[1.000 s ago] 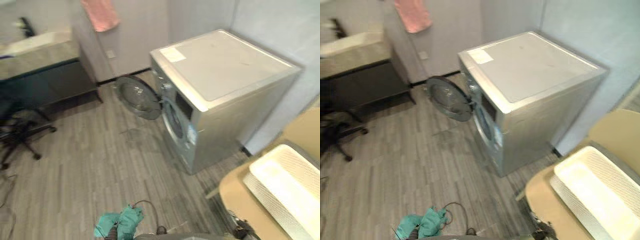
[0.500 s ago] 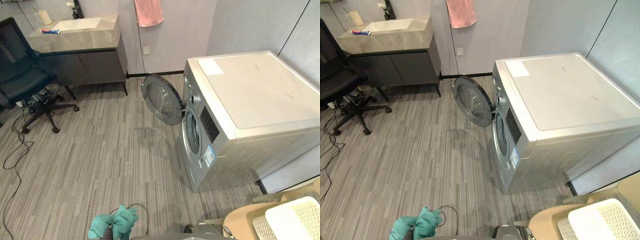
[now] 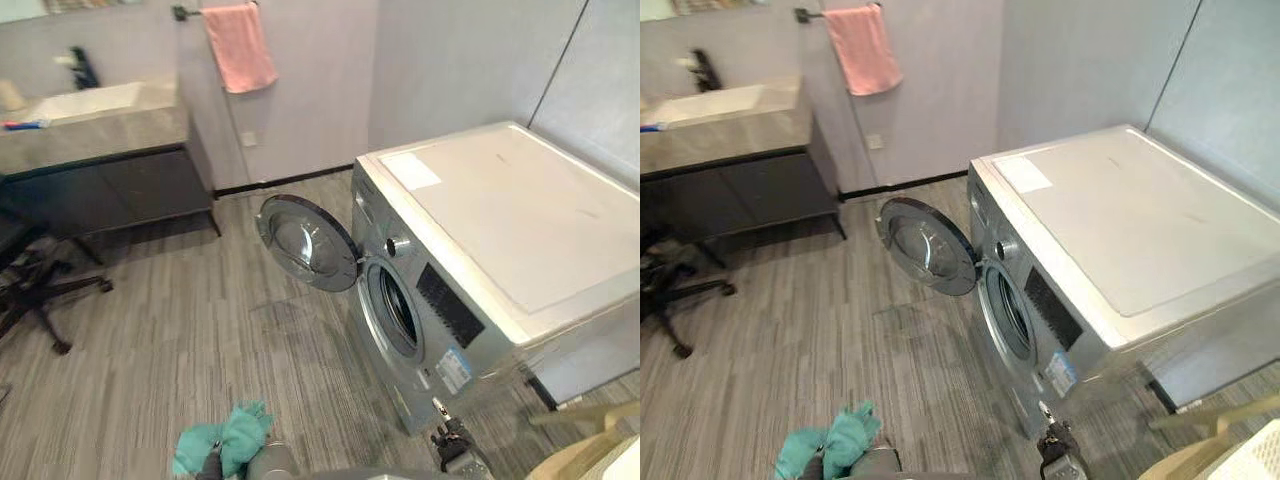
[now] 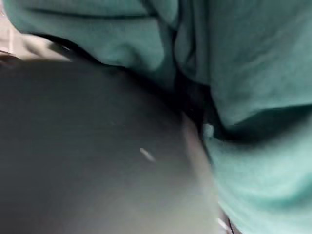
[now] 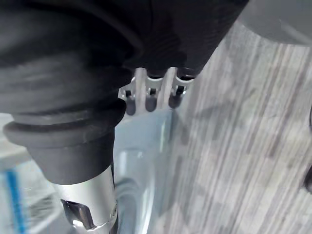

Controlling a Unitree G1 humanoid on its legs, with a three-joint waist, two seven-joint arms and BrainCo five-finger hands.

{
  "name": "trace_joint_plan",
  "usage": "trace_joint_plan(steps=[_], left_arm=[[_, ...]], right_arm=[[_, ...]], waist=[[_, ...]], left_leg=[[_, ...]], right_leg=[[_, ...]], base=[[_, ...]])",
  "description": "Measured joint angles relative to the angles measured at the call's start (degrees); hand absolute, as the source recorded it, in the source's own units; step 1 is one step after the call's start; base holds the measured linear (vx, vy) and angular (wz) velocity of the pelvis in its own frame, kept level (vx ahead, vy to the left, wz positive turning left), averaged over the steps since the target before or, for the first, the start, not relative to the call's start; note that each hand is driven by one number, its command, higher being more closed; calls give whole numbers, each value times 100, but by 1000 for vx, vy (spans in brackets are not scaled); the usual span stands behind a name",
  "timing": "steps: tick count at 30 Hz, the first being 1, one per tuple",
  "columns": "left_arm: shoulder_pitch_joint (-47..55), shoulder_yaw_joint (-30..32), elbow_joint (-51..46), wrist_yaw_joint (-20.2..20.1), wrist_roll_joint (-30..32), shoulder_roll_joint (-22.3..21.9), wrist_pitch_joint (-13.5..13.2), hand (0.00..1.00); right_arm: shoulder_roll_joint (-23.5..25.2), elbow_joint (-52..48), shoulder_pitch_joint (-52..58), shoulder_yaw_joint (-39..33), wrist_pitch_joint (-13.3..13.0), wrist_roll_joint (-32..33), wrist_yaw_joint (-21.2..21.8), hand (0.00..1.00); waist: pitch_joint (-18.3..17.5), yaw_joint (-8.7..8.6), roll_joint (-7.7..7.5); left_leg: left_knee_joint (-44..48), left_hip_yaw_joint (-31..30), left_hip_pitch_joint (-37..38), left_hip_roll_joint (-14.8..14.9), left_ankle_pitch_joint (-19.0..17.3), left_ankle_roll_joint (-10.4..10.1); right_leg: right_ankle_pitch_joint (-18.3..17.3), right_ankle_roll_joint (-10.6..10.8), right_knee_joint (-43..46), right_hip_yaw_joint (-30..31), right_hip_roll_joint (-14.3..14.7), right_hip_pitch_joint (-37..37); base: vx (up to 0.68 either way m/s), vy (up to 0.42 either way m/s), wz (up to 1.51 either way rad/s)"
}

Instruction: Pick up the laundry basket with both hands and put the clothes into the washing machine.

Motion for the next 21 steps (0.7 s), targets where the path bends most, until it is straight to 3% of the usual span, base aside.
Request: trace_joint_plan(steps=[2, 3, 4, 6, 8, 9, 10, 11, 13, 15, 16, 17, 19, 20, 21], left_arm=[[-5, -14, 98, 19, 3, 127, -4, 100], [-20, -34, 157, 11, 36, 152, 45, 100], [-10, -69, 157, 1, 39, 156, 67, 100], [0, -264, 161, -7, 73, 189, 87, 100], [16, -660, 219, 0, 230, 274, 99, 100], [15, -720, 249, -1, 273, 314, 103, 100], [14, -761, 316, 5, 290, 378, 131, 100], [12, -943, 369, 55, 330, 469, 201, 100], [-62, -1078, 366, 56, 445, 480, 194, 100], [-176, -1074, 362, 51, 491, 423, 183, 100], [-216, -1065, 367, 51, 505, 423, 180, 100], [-330, -1071, 413, 29, 579, 277, 195, 100], [-555, -1024, 390, 37, 723, 136, 197, 100], [-685, -832, 371, 34, 770, 7, 206, 100], [-749, -686, 273, 38, 791, -94, 206, 100]], right_arm=[[37, 119, 140, -20, 14, -111, 1, 0], [22, 180, 192, -150, 12, -122, 7, 0], [5, 265, 250, -298, 12, -121, 25, 0], [4, 270, 351, -490, 10, -122, 37, 0], [-75, 260, 402, -533, -31, -117, 56, 0], [-95, 257, 373, -539, -30, -116, 78, 0], [-114, 255, 316, -533, -34, -113, 143, 0], [-121, 222, 276, -436, -48, -87, 154, 0], [-184, 208, 256, -203, -56, -82, 151, 0], [-197, 245, 292, -159, 21, -82, 138, 0], [-212, 258, 302, -154, 23, -84, 135, 0], [-307, 249, 307, -212, 10, -87, 117, 0], [-319, 184, 291, -371, 19, -87, 108, 0], [-239, 50, 325, -428, 18, -76, 94, 0], [-147, -175, 421, -396, 16, -61, 76, 0]], waist=[[-35, 32, -163], [-43, 38, -172], [-49, 41, -178], [-95, 56, -221], [-84, -18, -141], [-63, -25, -112], [-41, -32, -94], [-37, -87, -96], [-32, -95, -66], [-31, -102, -117], [-27, -110, -160], [-58, -153, 122], [15, -177, 325], [106, -244, 285], [163, -290, 192]], left_leg=[[455, 57, -41, -141, -410, -137], [645, 80, 12, -202, -600, -48], [726, 124, 91, -290, -739, 77], [669, 327, 341, -529, -885, 233], [358, 584, 730, -684, -974, 383], [275, 679, 851, -680, -1014, 451], [105, 836, 1076, -663, -1039, 495], [-274, 1208, 1497, -672, -1039, 495], [-680, 1632, 1942, -686, -1036, 496], [-1129, 2028, 2328, -823, -996, 429], [-1318, 2122, 2442, -919, -976, 394], [-1782, 2148, 2586, -849, -866, 229], [-1889, 2206, 2712, -797, -747, 109], [-1528, 2249, 2770, -695, -848, 36], [-331, 2226, 2547, -334, -1086, -47]], right_leg=[[357, -197, 83, 200, -96, 45], [728, 71, 185, 285, -167, 76], [922, 183, 409, 345, -254, 38], [1227, 90, 1330, 579, -490, -386], [1971, -335, 2759, 644, -683, -1233], [1831, -287, 3124, 602, -655, -1497], [1427, -308, 3665, 423, -588, -1917], [707, -572, 4301, -200, -489, -2478], [237, -669, 4061, -1124, -215, -2805], [318, -614, 2518, -2101, 135, -2865], [351, -1106, 2036, -2423, 160, -2800], [516, -1043, 1602, -2738, 409, -2632], [364, -1133, 1561, -2664, 578, -2637], [164, -1075, 1595, -2652, 631, -2460], [89, -1064, 1429, -2644, 760, -2101]], base=[[326, 420, 0], [307, 411, 3], [284, 387, -1], [267, 330, -7], [236, 235, -16], [153, 119, -52], [171, 93, -104], [147, 62, -108], [190, -4, -103], [272, -53, -90], [413, -4, -74], [394, 22, -47], [367, 10, -30], [368, -70, -16], [346, -97, -17]])
